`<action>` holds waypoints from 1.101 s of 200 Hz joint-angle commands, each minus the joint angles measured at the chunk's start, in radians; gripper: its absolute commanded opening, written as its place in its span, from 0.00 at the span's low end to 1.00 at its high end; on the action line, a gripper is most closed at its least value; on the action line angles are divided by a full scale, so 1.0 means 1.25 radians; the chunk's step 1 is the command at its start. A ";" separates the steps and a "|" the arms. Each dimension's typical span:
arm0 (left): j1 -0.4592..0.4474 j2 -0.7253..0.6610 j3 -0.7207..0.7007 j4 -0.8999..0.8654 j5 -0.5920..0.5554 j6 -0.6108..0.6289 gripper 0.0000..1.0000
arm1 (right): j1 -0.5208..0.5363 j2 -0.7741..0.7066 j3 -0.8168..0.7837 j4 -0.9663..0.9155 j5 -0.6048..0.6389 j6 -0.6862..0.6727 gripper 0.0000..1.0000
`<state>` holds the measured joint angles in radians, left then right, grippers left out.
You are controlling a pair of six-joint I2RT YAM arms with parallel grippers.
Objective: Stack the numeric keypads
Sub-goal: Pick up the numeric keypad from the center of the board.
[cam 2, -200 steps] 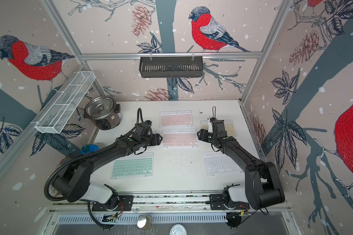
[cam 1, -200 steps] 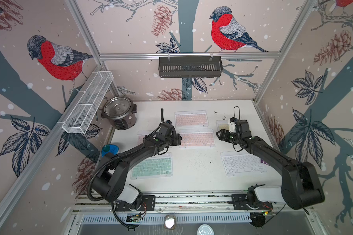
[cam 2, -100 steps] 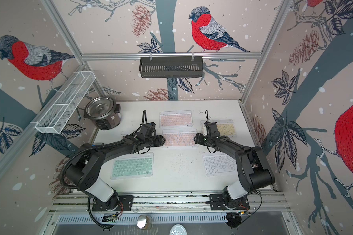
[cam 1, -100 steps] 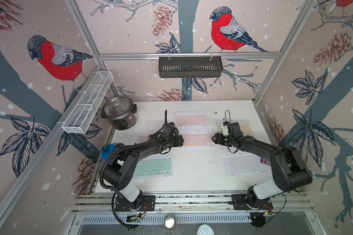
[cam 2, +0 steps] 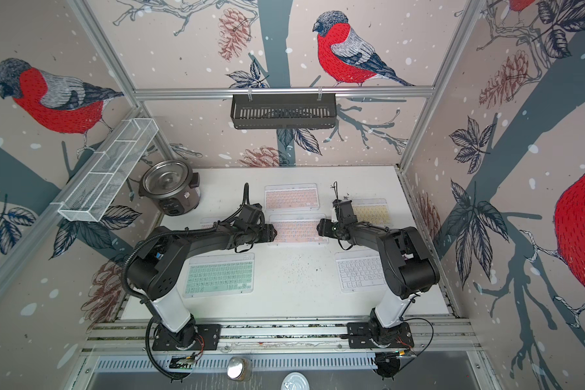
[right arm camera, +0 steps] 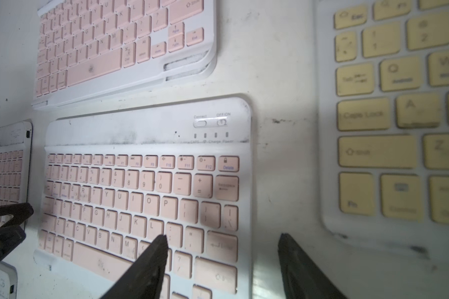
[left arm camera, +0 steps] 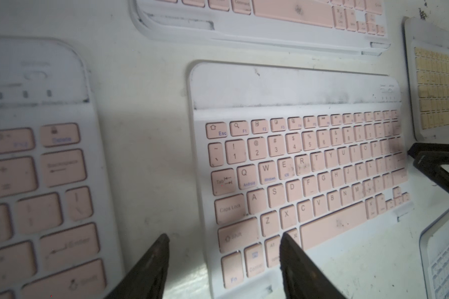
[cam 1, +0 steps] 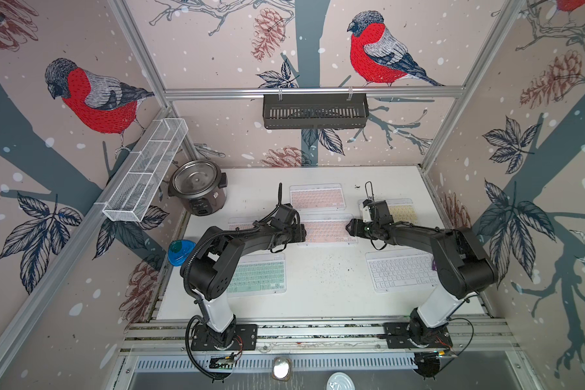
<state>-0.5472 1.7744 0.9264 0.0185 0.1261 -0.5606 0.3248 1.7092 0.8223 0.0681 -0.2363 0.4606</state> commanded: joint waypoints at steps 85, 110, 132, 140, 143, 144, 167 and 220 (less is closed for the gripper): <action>0.000 0.023 -0.007 0.042 0.010 0.000 0.67 | 0.038 0.021 0.012 -0.009 0.008 0.006 0.70; -0.002 0.026 -0.012 0.052 0.015 -0.004 0.66 | 0.040 0.019 0.012 -0.008 0.001 0.013 0.70; -0.005 0.026 -0.021 0.062 0.021 -0.009 0.66 | 0.041 0.014 0.010 0.002 -0.021 0.024 0.70; -0.006 0.026 -0.025 0.064 0.023 -0.010 0.66 | 0.041 0.013 0.008 0.005 -0.031 0.026 0.70; -0.006 0.025 -0.027 0.065 0.023 -0.010 0.66 | 0.041 0.013 0.008 0.007 -0.034 0.028 0.70; -0.006 0.025 -0.028 0.065 0.024 -0.010 0.66 | 0.041 0.012 0.008 0.007 -0.036 0.028 0.70; -0.009 0.021 -0.042 0.075 0.033 -0.017 0.66 | 0.042 0.008 0.004 0.022 -0.072 0.042 0.69; -0.016 -0.002 -0.087 0.094 0.045 -0.033 0.66 | 0.034 -0.041 -0.037 0.122 -0.202 0.125 0.69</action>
<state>-0.5587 1.7752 0.8440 0.2008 0.1257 -0.5694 0.3679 1.6871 0.7929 0.1081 -0.3229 0.5468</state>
